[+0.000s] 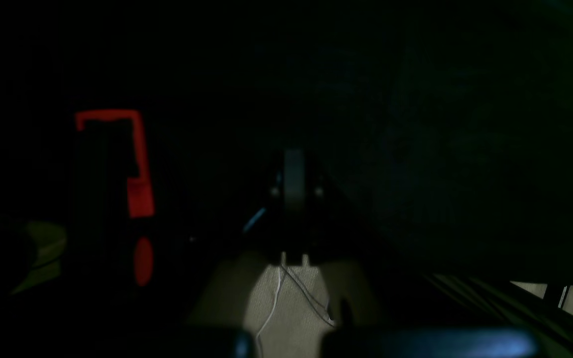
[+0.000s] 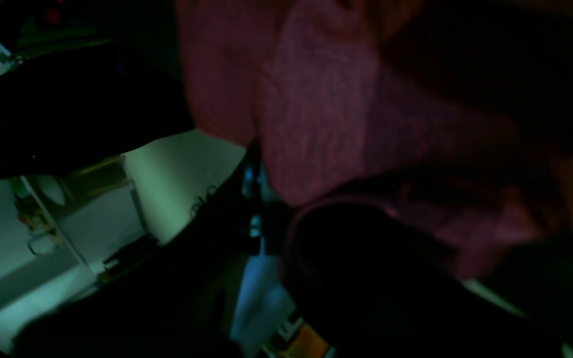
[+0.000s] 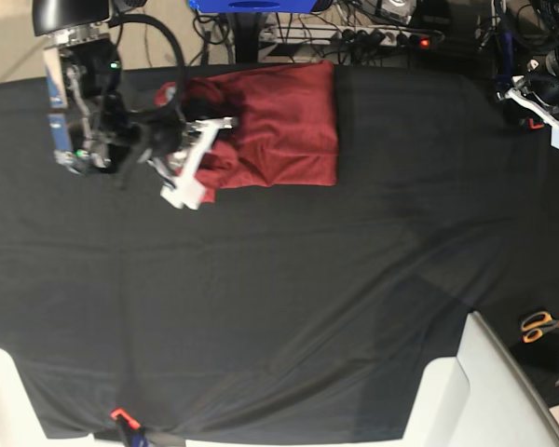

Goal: Fold the T-shirt properly
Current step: 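Fold the grasped strip end over onto the rest of the shirt, then tuck and press the folded end with the right gripper, then withdraw, then move the left gripper onto the folded shirt's edge and grasp it, then drag the folded shirt with the left gripper toward the table center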

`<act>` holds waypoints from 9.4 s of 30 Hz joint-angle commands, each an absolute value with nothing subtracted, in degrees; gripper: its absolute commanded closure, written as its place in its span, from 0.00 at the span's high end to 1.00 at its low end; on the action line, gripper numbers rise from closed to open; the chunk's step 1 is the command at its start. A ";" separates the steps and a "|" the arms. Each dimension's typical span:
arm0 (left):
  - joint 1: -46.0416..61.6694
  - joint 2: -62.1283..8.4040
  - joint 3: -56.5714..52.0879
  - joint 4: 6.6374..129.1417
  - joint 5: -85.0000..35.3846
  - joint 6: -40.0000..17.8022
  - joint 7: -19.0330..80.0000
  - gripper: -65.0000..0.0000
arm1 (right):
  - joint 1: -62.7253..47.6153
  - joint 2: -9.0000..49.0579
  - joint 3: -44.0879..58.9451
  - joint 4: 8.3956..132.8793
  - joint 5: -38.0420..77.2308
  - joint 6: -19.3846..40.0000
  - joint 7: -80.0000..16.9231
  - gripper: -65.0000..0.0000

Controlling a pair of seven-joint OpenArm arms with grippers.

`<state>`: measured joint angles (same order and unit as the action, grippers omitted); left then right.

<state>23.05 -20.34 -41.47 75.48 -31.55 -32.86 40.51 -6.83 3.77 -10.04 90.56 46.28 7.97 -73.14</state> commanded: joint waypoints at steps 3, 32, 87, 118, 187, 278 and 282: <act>23.25 -21.58 -41.98 76.35 -32.31 -32.92 39.60 0.00 | -5.32 3.56 -11.91 88.92 47.78 8.13 -72.57 0.00; 23.25 -21.49 -41.98 76.35 -32.31 -32.92 39.60 0.00 | 0.57 2.24 -21.58 79.08 47.87 1.98 -67.21 0.32; 22.20 -21.49 -41.98 76.26 -32.22 -32.92 39.52 0.00 | 6.29 8.31 -21.93 95.25 48.40 -4.70 -72.40 0.42; 21.49 -21.58 -41.89 76.26 -32.22 -32.92 39.52 0.00 | 2.24 9.19 -20.44 78.99 48.48 2.59 -66.68 0.00; 11.03 -10.86 -11.65 69.93 -51.12 -40.00 55.78 0.88 | -7.16 17.98 -6.29 97.19 47.96 2.59 -60.97 0.00; -36.53 4.88 57.01 47.87 -9.36 -40.00 50.77 0.00 | -10.86 13.58 27.74 82.59 47.96 15.43 -58.07 0.00; -36.53 4.88 57.01 47.87 -9.27 -40.00 50.77 0.00 | -10.86 13.67 27.38 82.59 47.96 15.43 -57.89 0.00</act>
